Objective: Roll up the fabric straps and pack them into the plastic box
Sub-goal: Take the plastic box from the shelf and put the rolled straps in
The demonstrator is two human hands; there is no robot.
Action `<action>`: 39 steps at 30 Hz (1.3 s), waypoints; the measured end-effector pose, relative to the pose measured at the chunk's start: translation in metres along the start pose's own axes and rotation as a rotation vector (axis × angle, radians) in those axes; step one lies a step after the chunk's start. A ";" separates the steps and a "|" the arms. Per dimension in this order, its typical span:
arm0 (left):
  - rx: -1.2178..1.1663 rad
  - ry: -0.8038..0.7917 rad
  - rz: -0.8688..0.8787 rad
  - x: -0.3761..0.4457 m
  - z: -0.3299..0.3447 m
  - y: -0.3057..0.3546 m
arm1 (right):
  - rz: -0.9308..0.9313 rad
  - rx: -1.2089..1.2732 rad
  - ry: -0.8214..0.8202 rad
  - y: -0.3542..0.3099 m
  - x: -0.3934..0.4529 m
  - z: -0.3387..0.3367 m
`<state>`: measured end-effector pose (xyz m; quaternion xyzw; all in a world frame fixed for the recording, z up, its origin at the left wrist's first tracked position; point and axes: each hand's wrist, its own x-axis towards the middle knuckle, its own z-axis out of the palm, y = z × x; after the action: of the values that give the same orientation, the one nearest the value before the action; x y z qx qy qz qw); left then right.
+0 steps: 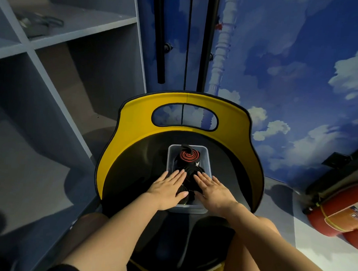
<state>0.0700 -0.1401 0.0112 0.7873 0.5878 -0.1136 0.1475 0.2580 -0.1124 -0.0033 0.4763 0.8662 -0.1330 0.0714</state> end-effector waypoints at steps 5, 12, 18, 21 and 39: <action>-0.020 0.127 -0.079 -0.019 -0.025 -0.021 | 0.017 0.005 0.063 0.004 -0.005 -0.029; -0.072 0.280 -0.203 -0.064 -0.077 -0.050 | -0.084 -0.034 0.322 -0.028 -0.001 -0.089; 0.016 0.446 -0.265 -0.117 -0.126 -0.087 | -0.226 -0.049 0.410 -0.082 0.014 -0.148; 0.046 0.496 -0.320 -0.150 -0.150 -0.106 | -0.280 -0.059 0.452 -0.113 0.022 -0.175; 0.200 0.581 -0.804 -0.356 -0.208 -0.209 | -0.668 -0.134 0.555 -0.329 0.055 -0.268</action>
<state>-0.2298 -0.3263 0.3094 0.5080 0.8475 0.0064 -0.1538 -0.0484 -0.1560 0.2923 0.1823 0.9657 0.0406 -0.1804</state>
